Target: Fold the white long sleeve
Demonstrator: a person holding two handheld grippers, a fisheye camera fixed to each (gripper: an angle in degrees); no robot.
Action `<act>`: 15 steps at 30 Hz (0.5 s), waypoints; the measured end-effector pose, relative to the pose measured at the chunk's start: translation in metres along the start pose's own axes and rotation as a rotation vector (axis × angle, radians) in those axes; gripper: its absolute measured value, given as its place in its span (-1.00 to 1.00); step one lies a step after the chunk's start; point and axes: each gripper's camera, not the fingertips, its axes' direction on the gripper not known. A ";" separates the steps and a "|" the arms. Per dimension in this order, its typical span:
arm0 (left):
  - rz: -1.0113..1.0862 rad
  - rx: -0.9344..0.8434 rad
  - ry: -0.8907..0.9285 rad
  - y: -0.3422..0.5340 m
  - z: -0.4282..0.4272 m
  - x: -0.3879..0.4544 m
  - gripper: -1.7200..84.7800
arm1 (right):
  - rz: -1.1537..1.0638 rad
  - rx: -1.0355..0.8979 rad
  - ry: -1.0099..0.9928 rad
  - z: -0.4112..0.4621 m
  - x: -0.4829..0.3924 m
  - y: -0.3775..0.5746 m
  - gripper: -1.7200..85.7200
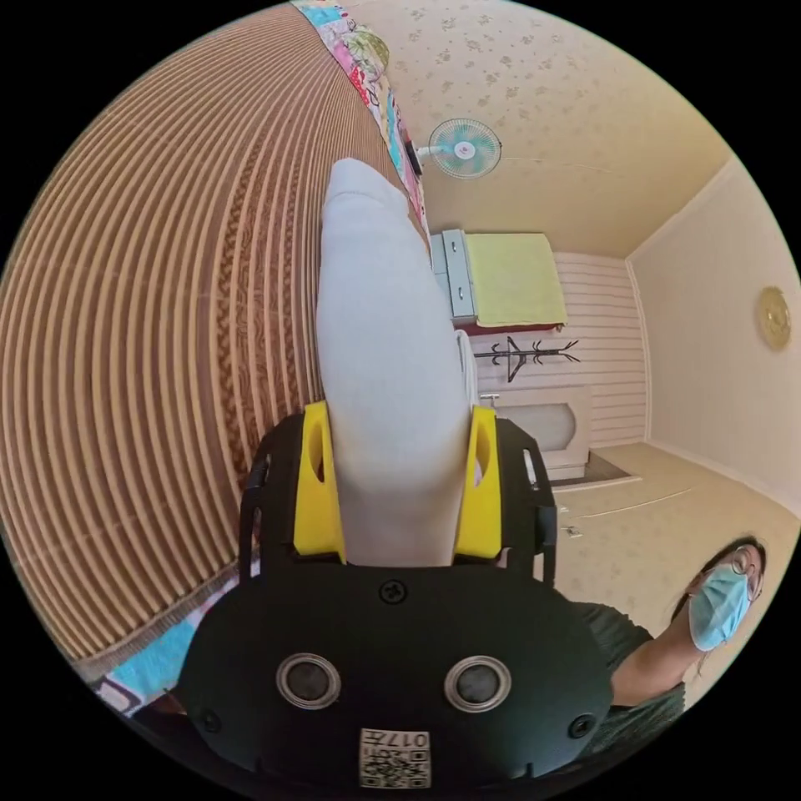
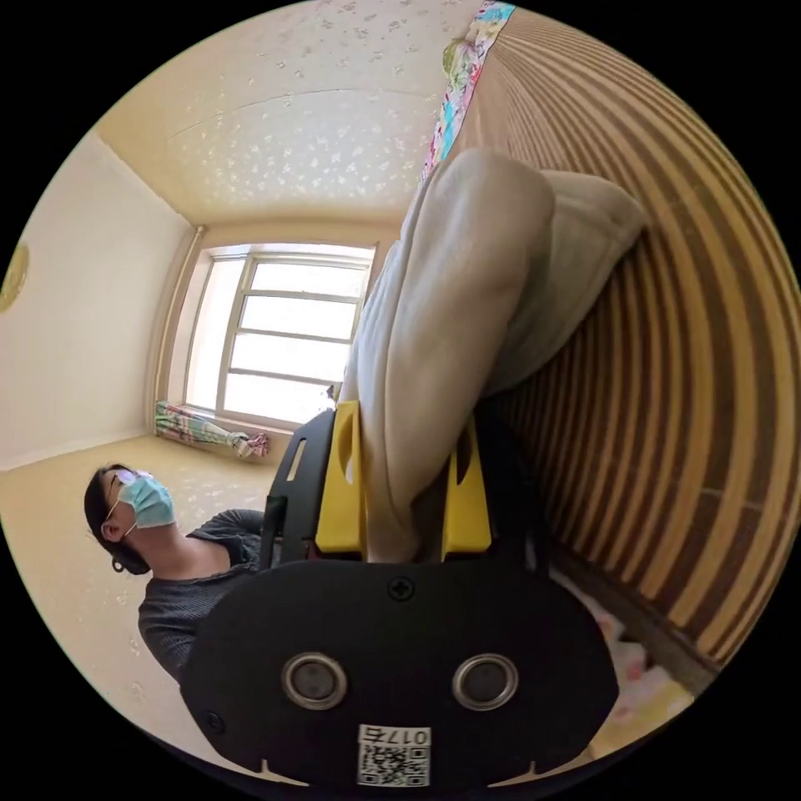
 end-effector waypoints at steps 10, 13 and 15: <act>0.246 0.428 -0.197 0.100 -0.318 0.148 -0.48 | -0.362 -0.225 -0.172 0.327 -0.198 -0.104 -0.68; 0.215 0.570 -0.495 0.091 -0.424 0.209 -0.48 | -0.299 -0.166 -0.074 0.442 -0.245 -0.174 -0.66; 0.061 0.682 -0.782 0.088 -0.475 0.229 -0.48 | -0.221 -0.117 0.086 0.504 -0.250 -0.206 -0.65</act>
